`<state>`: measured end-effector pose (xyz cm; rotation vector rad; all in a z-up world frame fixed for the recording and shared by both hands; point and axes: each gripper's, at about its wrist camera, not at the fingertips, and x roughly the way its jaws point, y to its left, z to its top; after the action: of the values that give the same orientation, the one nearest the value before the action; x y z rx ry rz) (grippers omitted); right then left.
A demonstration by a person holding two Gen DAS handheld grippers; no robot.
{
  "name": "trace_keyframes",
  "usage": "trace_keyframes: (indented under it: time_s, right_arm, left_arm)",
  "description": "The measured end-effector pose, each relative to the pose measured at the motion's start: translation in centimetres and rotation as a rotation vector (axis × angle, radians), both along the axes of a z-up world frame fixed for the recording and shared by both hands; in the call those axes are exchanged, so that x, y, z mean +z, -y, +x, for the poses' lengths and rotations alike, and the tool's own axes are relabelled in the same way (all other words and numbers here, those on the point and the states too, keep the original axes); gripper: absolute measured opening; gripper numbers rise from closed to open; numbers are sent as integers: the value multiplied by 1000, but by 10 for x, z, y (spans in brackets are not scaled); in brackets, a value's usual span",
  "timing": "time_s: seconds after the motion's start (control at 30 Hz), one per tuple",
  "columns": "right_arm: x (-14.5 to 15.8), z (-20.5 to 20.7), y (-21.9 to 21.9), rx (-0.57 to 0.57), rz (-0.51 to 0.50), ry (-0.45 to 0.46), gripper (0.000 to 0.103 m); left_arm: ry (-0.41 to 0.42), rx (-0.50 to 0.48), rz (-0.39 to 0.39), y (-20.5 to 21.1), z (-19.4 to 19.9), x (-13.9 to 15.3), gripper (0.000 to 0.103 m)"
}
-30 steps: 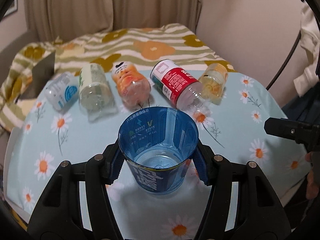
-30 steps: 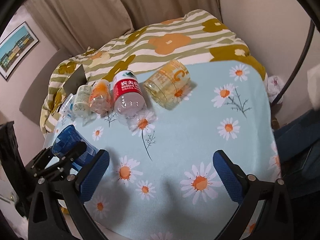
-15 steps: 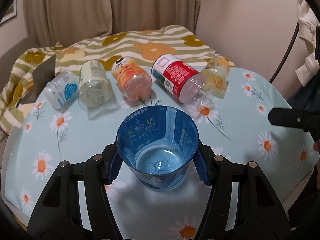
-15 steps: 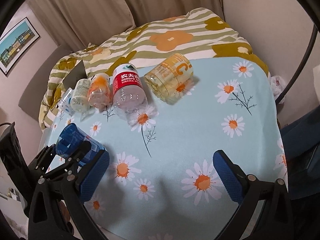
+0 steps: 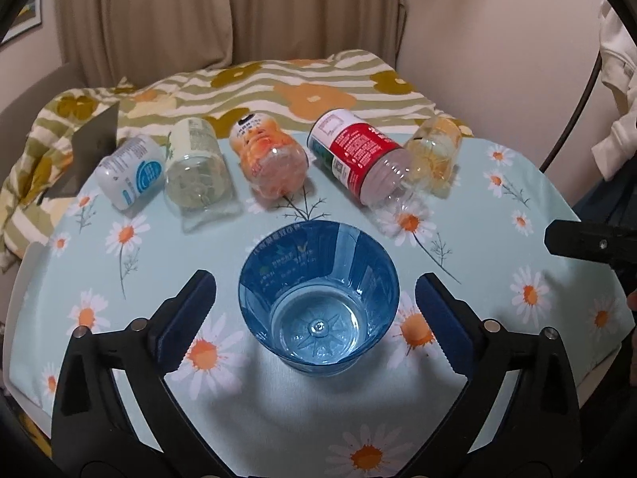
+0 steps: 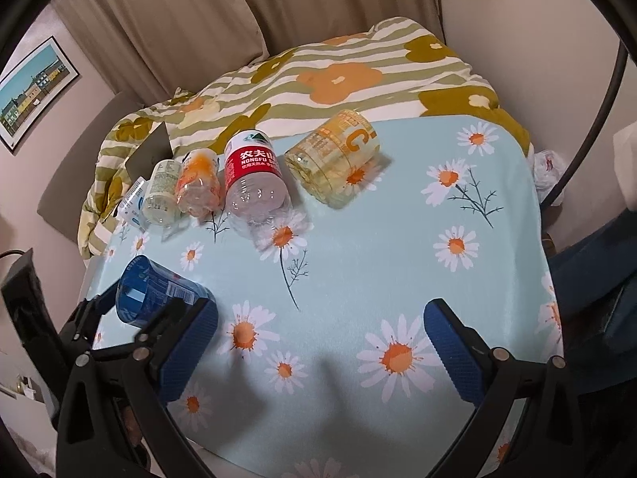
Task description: Flip cup upright
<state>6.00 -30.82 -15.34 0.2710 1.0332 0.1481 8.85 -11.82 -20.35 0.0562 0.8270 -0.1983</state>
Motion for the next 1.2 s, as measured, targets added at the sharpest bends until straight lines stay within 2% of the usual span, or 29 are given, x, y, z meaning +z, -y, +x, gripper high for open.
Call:
trace_keyframes:
  time_s: [0.2, 0.37, 0.5, 0.77, 0.93, 1.2]
  right_arm:
    - [6, -5, 1, -9, 6, 8, 103]
    - [25, -12, -3, -6, -1, 30, 103]
    - [54, -21, -14, 5, -56, 78, 103]
    - [115, -48, -43, -14, -168, 153, 103]
    - [137, -64, -55, -49, -230, 164, 103]
    - [147, -78, -69, -125, -285, 178, 103]
  left_arm:
    - [4, -2, 13, -1, -3, 16, 103]
    - [16, 7, -5, -7, -12, 47, 103]
    - [20, 22, -33, -18, -23, 81, 103]
    - [-2, 85, 4, -56, -46, 142, 103]
    - [-34, 110, -6, -82, -55, 161, 103]
    - [10, 116, -5, -103, -66, 173, 103]
